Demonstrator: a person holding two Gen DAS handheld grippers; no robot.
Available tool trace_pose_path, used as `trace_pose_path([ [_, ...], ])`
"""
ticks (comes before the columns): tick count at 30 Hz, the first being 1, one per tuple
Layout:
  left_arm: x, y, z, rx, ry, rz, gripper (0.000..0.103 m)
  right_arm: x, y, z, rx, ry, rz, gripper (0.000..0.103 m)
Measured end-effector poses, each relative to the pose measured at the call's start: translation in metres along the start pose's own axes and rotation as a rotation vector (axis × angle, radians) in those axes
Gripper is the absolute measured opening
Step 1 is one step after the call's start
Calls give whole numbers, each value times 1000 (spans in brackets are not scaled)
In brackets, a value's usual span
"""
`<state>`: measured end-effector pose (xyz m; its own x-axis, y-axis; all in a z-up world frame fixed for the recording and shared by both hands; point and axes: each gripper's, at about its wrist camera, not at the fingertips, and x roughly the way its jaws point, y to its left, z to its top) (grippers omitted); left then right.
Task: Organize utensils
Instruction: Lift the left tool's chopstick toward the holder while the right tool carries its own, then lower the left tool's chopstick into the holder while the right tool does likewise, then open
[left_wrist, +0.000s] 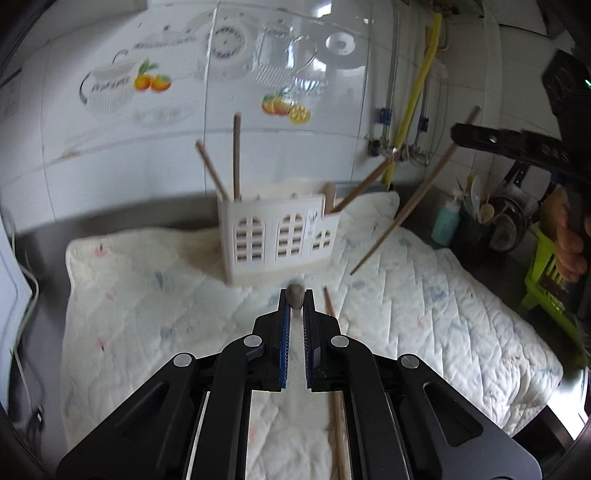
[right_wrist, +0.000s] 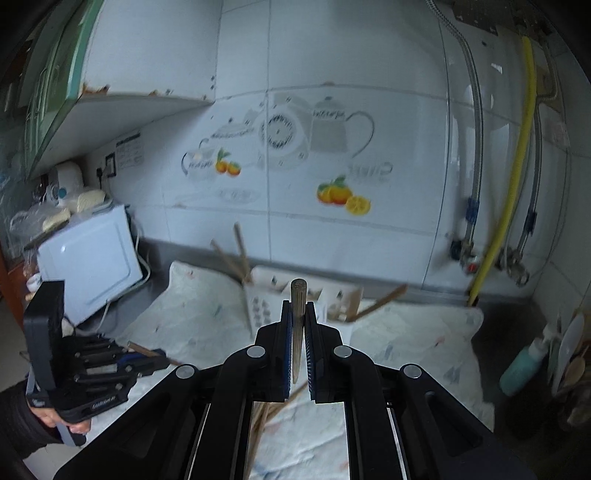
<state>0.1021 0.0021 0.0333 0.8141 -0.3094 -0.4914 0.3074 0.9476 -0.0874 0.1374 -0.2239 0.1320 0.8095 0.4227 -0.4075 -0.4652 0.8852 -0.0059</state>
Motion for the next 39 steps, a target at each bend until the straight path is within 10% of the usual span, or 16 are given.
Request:
trace_pose_path([
  [10, 9, -6, 65, 54, -51, -10, 5, 32, -27, 60, -6, -35, -74, 6],
  [26, 13, -6, 194, 68, -327, 85, 5, 104, -42, 53, -8, 45, -75, 6],
  [39, 81, 23, 184, 11, -235, 156, 5, 126, -50, 41, 1, 75, -47, 6],
])
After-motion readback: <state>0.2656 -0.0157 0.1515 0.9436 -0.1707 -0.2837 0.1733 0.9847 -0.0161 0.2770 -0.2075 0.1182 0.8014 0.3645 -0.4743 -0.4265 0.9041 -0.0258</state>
